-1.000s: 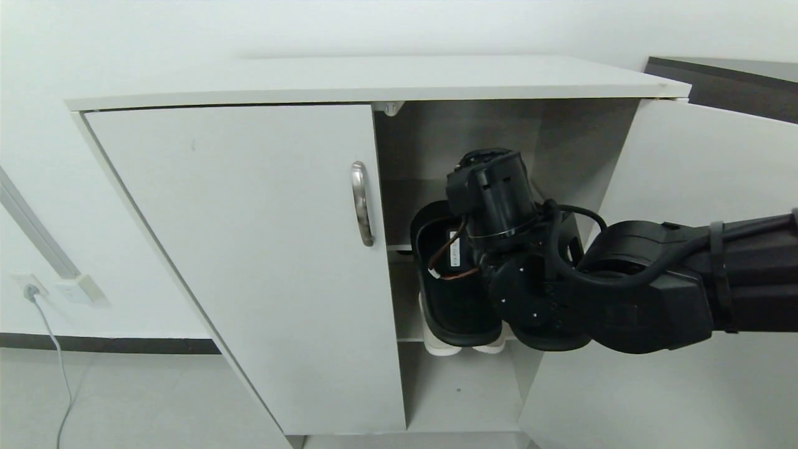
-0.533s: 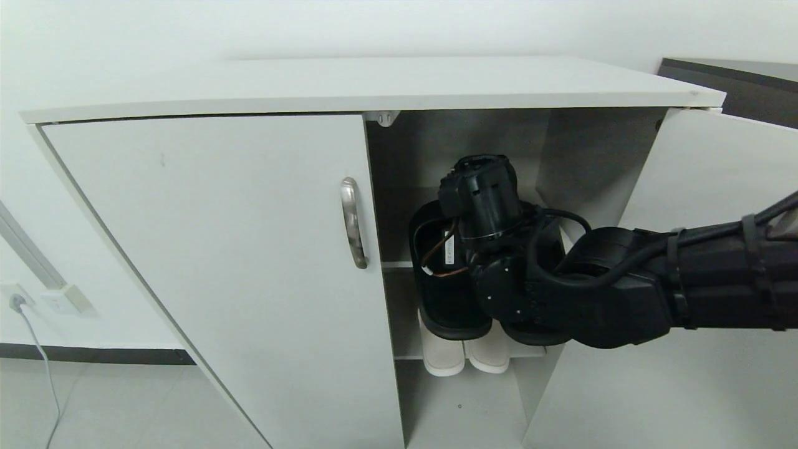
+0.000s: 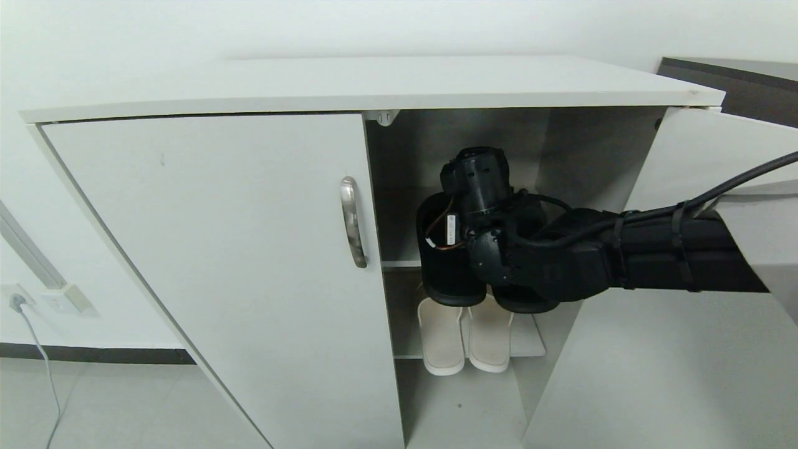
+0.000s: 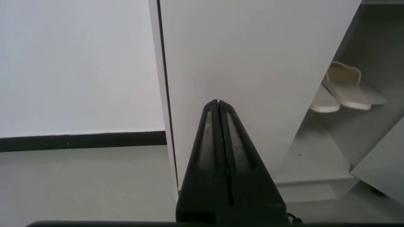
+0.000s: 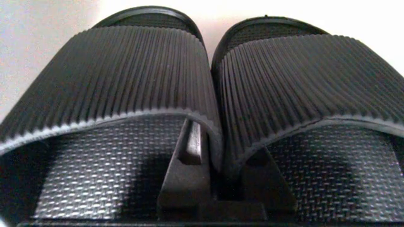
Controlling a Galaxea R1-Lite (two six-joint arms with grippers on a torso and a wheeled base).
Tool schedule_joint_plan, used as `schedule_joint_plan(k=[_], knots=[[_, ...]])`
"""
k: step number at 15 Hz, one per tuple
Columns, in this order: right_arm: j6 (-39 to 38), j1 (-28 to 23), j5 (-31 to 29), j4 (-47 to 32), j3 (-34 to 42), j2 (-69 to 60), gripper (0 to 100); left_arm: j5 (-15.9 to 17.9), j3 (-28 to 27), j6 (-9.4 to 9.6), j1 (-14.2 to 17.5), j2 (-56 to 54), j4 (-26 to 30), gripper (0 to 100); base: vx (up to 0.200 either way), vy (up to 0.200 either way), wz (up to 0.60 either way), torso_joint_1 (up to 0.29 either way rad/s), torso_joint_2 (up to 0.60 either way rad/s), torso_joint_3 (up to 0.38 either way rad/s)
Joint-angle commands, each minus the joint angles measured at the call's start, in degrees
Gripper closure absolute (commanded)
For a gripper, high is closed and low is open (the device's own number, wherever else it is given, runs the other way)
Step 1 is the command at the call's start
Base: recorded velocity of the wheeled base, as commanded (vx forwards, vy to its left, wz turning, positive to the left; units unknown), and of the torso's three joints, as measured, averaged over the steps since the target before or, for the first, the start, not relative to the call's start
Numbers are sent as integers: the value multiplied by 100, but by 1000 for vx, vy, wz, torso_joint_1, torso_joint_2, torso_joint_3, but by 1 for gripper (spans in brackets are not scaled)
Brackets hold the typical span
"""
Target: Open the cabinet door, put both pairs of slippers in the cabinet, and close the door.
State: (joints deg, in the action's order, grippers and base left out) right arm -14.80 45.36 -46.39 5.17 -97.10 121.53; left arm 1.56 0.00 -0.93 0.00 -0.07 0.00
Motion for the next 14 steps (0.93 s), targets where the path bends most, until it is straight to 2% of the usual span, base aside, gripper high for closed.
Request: schedule_joint_plan(k=[1,6,13,14], knots=[[3,-186,77,-227,-600,380,100,2,0,-4,0,7,0,100,0,0,0,0,0,0],[30,-388,182,-728,-1593,670,100,2,0,-4,0,7,0,100,0,0,0,0,0,0],[65,-484,499,-737,-1707,864,100,2,0,-4,0,7,0,100,0,0,0,0,0,0],[65,-476,499,-737,-1707,855,0,-7,0,-4,0,7,0,100,0,0,0,0,0,0]])
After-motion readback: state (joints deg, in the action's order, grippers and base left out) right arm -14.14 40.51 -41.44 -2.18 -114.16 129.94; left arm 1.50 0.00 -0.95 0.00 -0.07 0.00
